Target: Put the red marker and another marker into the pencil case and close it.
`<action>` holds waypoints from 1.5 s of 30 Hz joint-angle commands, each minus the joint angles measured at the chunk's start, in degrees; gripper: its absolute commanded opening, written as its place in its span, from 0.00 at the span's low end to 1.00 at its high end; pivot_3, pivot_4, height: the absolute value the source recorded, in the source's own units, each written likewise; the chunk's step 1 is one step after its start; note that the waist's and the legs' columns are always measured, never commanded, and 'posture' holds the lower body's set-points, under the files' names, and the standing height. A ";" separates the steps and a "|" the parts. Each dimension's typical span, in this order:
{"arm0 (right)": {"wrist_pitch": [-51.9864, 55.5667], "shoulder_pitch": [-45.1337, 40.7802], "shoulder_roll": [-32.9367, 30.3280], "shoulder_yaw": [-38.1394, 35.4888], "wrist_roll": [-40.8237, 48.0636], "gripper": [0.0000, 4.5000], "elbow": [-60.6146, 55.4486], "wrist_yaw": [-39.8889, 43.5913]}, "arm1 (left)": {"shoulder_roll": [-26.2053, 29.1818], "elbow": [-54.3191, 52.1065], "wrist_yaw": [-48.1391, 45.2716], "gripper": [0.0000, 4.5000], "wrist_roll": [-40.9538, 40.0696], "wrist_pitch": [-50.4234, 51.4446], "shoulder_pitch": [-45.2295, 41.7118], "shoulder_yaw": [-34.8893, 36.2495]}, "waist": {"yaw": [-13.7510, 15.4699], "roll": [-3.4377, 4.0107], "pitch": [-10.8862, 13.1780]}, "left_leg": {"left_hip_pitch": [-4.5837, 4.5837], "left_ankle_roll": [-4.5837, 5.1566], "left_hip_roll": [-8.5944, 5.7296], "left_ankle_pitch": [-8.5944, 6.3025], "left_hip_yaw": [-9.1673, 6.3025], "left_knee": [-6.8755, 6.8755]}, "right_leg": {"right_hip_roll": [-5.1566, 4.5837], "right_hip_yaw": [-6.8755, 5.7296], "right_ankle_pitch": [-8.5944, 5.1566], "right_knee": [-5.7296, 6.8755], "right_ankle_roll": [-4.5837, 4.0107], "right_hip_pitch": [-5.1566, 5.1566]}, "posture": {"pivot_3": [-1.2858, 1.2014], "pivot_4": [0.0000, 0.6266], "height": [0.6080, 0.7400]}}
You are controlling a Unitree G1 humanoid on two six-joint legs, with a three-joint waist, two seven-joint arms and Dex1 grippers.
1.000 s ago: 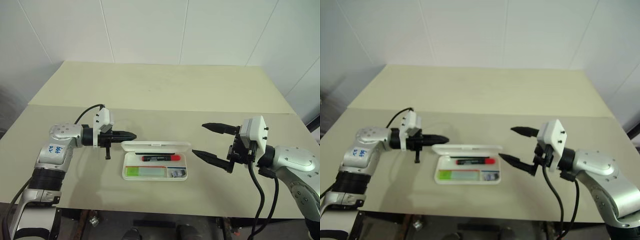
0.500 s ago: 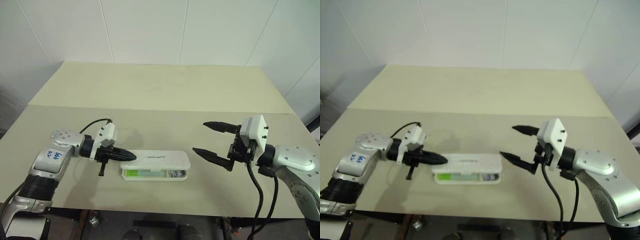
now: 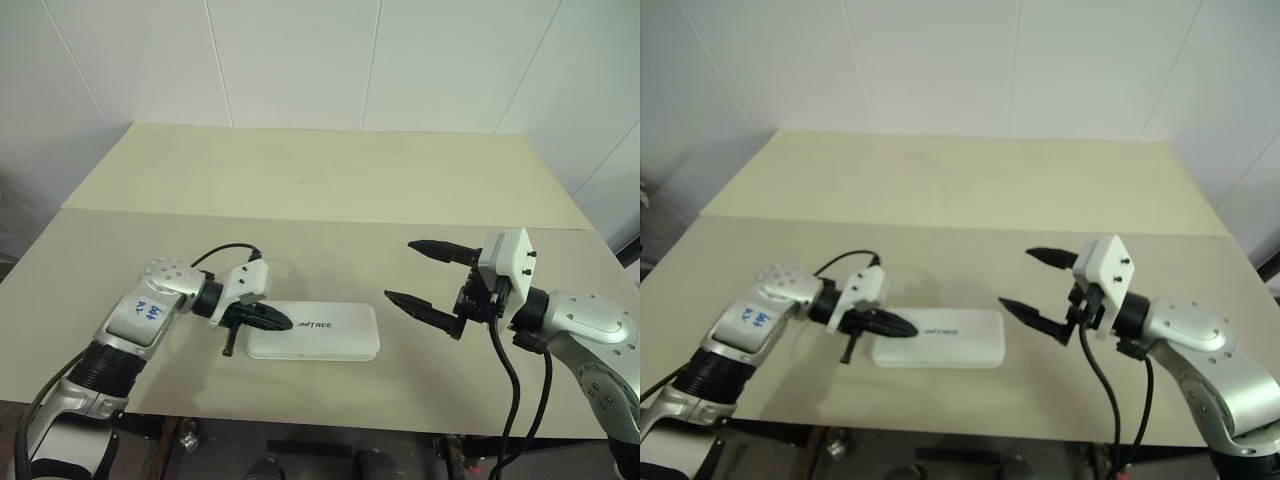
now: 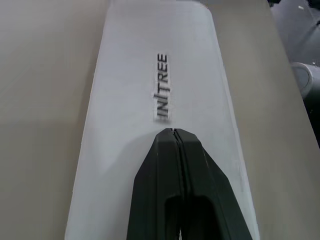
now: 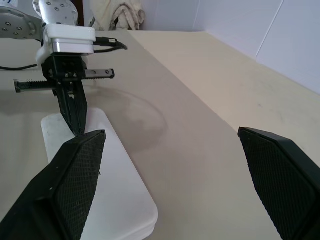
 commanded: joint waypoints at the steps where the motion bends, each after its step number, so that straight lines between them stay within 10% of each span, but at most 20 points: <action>1: -0.23 0.39 0.46 -1.17 0.37 1.00 -2.36 -1.05 | -0.03 -2.97 0.11 0.01 1.45 1.74 -1.16 -2.06 | -0.03 0.00 0.00 | 0.00 0.00 0.00 0.00 0.00 0.00 | 0.00 0.00 0.00 0.01 0.00 0.00 | 0.52 0.24 1.00; 14: -0.98 1.71 0.65 -1.73 0.20 1.00 -2.37 -1.59 | 1.52 -6.06 1.33 0.01 3.36 6.79 -0.22 -4.31 | -0.15 0.00 0.00 | 0.14 0.02 0.01 0.01 0.01 0.14 | 0.05 0.03 0.00 0.25 -0.02 0.07 | 0.52 0.24 1.00; 21: -2.77 0.50 1.46 -1.23 -1.54 1.00 0.47 -0.94 | -4.80 -3.63 8.55 0.01 -4.96 0.81 2.27 9.82 | -0.01 -0.01 0.01 | 0.10 0.02 0.01 0.01 0.00 0.17 | 0.04 0.03 0.00 0.24 -0.02 0.06 | 0.52 0.24 1.00; 36: -10.92 -0.60 -0.80 -3.04 -6.50 1.00 14.82 7.41 | -0.21 4.76 7.89 1.00 -12.64 -7.57 8.00 26.73 | -0.07 0.00 0.00 | 0.11 0.02 0.01 0.01 0.02 0.11 | 0.01 0.04 0.00 0.22 -0.02 0.03 | 0.52 0.24 1.00; 45: -11.05 -0.05 -7.69 -8.06 -5.52 1.00 18.51 14.78 | 4.16 6.57 6.13 1.00 -12.45 -8.42 8.92 28.23 | -0.20 0.00 0.00 | 0.12 0.02 0.01 0.01 0.03 0.08 | 0.01 0.04 0.00 0.21 -0.02 0.03 | 0.52 0.24 1.00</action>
